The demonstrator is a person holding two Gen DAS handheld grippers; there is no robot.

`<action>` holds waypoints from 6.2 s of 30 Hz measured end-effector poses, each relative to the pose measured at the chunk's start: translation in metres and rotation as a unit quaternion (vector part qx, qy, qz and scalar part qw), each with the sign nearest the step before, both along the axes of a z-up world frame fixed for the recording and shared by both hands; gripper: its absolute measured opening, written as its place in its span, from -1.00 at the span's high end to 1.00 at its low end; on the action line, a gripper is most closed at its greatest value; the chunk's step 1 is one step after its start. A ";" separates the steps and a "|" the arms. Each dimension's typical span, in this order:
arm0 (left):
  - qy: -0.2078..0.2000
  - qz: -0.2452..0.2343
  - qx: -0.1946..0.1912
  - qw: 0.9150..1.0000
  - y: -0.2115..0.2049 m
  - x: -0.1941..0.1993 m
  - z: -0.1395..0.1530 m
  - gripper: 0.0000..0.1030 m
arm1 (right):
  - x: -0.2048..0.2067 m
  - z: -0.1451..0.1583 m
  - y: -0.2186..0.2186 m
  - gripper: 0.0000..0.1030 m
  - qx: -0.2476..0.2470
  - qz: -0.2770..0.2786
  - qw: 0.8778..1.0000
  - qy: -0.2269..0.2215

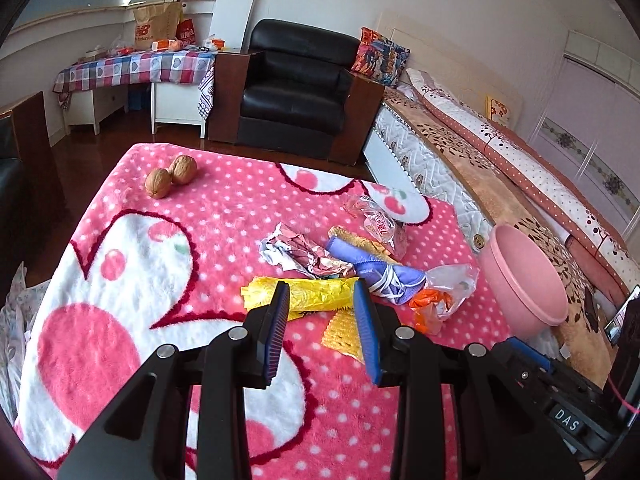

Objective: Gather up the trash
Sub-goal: 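Move the left gripper to the crumpled foil wrapper on the table, then grasp the foil wrapper with the left gripper while the right grasps a clear plastic bag, then carry the wrapper and plastic bag over the pink bucket with both grippers, then open both grippers to drop the wrapper and bag into the bucket, then move both grippers back over the table toward the yellow items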

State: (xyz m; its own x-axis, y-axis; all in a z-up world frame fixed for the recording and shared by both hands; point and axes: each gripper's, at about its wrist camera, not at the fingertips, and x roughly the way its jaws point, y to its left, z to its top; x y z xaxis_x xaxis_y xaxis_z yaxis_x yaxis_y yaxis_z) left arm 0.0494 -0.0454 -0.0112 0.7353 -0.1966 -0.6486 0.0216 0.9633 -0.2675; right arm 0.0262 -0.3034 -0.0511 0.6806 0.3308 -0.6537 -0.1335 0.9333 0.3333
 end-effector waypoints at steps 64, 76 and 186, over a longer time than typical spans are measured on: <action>0.025 0.027 -0.090 0.995 0.047 0.031 -0.015 0.71 | 0.176 -0.005 0.065 0.83 -0.039 0.081 0.995 0.049; -0.013 0.004 -0.077 0.997 0.027 0.014 0.014 0.71 | 0.118 0.047 0.036 0.83 0.053 0.079 0.995 0.005; -0.060 -0.119 0.014 0.991 -0.081 -0.069 0.017 0.27 | -0.076 0.025 -0.006 0.31 -0.003 -0.042 0.998 -0.038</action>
